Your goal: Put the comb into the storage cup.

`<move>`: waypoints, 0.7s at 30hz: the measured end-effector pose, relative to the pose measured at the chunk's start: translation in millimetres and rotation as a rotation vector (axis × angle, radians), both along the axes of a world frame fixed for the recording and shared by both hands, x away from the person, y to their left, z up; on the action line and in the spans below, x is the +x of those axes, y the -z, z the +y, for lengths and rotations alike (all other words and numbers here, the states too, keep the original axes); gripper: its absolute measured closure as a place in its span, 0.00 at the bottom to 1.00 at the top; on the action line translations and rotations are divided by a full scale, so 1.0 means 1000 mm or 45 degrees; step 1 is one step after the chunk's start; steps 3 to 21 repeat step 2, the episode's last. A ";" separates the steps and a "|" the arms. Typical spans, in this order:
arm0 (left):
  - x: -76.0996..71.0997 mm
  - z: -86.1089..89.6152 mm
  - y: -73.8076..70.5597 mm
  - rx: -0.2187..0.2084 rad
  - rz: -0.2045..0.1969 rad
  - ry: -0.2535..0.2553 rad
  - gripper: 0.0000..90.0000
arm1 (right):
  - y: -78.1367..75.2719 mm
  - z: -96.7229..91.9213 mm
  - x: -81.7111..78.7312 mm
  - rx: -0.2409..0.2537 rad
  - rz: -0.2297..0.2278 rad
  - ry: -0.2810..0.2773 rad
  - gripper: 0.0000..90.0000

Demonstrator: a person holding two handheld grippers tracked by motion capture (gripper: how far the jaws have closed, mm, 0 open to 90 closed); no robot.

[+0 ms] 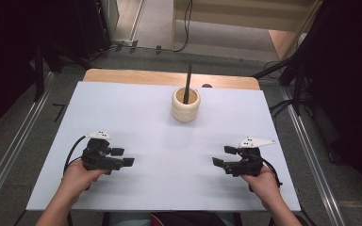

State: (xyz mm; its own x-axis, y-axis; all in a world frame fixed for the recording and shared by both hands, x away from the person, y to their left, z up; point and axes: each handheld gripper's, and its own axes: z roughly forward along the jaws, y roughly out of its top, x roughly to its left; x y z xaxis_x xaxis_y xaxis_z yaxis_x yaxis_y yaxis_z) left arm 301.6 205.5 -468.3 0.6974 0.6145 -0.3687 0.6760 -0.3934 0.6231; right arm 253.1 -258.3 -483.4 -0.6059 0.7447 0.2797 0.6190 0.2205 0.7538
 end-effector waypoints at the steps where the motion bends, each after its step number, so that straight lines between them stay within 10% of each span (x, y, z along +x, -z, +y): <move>1: 0.000 0.000 0.000 0.001 0.000 -0.002 0.33 | 0.000 0.000 0.000 -0.004 -0.001 -0.001 0.24; 21: 0.000 0.000 0.000 0.004 0.000 -0.001 0.33 | 0.000 0.000 0.001 -0.005 -0.005 0.005 0.22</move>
